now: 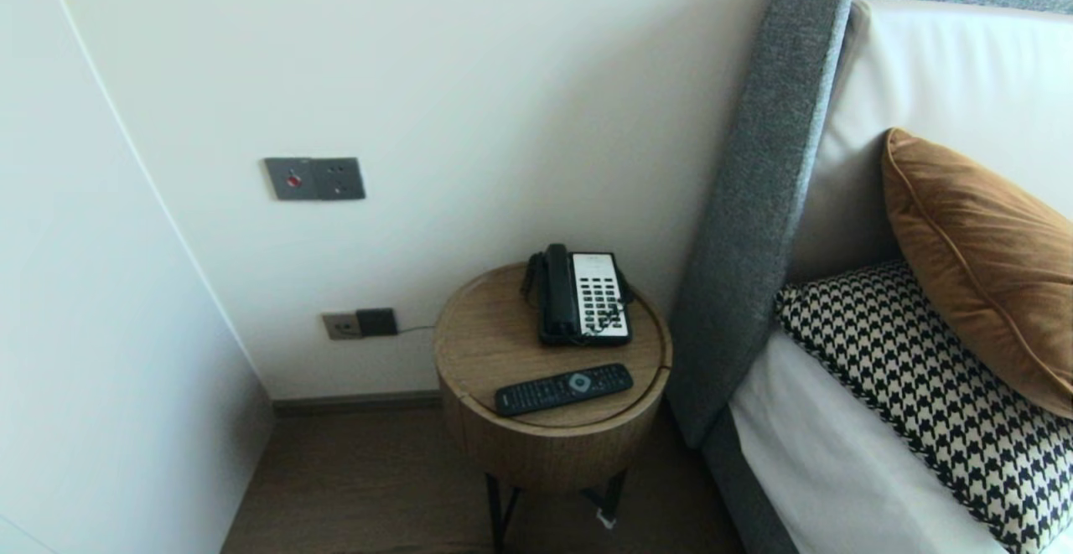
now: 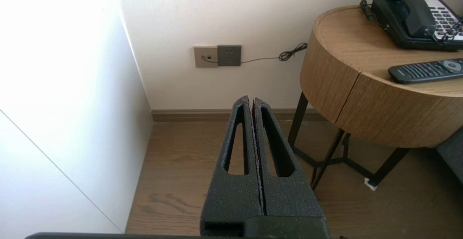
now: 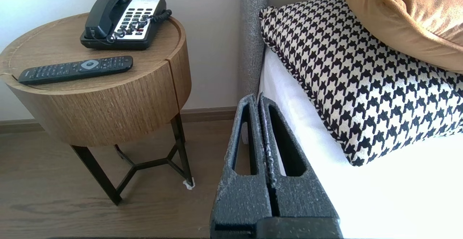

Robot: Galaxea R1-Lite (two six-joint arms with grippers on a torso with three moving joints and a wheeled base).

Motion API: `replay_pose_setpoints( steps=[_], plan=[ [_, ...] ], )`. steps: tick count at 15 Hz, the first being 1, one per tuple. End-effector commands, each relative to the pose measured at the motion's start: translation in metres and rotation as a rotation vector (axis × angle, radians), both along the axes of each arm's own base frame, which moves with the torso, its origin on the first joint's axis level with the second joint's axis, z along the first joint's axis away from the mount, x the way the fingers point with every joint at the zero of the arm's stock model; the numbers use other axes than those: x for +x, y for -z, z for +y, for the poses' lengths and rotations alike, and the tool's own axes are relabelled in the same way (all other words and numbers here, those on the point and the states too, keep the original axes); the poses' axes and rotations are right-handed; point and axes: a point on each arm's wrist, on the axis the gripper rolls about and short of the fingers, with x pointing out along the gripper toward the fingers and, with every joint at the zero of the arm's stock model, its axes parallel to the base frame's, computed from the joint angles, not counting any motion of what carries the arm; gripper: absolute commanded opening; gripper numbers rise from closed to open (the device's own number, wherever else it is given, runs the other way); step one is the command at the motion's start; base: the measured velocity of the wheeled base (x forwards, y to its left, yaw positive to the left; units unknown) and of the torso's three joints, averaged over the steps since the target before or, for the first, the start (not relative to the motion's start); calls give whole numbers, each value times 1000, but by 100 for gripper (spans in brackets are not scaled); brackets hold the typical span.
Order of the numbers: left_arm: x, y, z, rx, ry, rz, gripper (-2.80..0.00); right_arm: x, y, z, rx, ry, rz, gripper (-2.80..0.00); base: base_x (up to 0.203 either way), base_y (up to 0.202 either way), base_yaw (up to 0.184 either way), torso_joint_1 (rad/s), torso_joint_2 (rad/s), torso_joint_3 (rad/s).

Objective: Open the nightstand drawer

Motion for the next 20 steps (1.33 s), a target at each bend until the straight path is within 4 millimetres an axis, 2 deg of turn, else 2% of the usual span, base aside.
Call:
replay_pose_setpoints(
  steps=[1,12,17,20],
  plan=[
    [0,0,0,0,-1,-1,-280,0,0,0,0,0,-3,-280,0,0,0,0,0,0],
    [0,0,0,0,-2,-1,-280,0,-1,0,1,3,-10,-280,0,0,0,0,0,0],
    [0,0,0,0,-1,-1,-280,-1,-1,1,-154,-44,30,-280,0,0,0,0,0,0],
    [0,0,0,0,-1,-1,-280,-2,-1,1,-181,-50,61,-280,0,0,0,0,0,0]
  ],
)
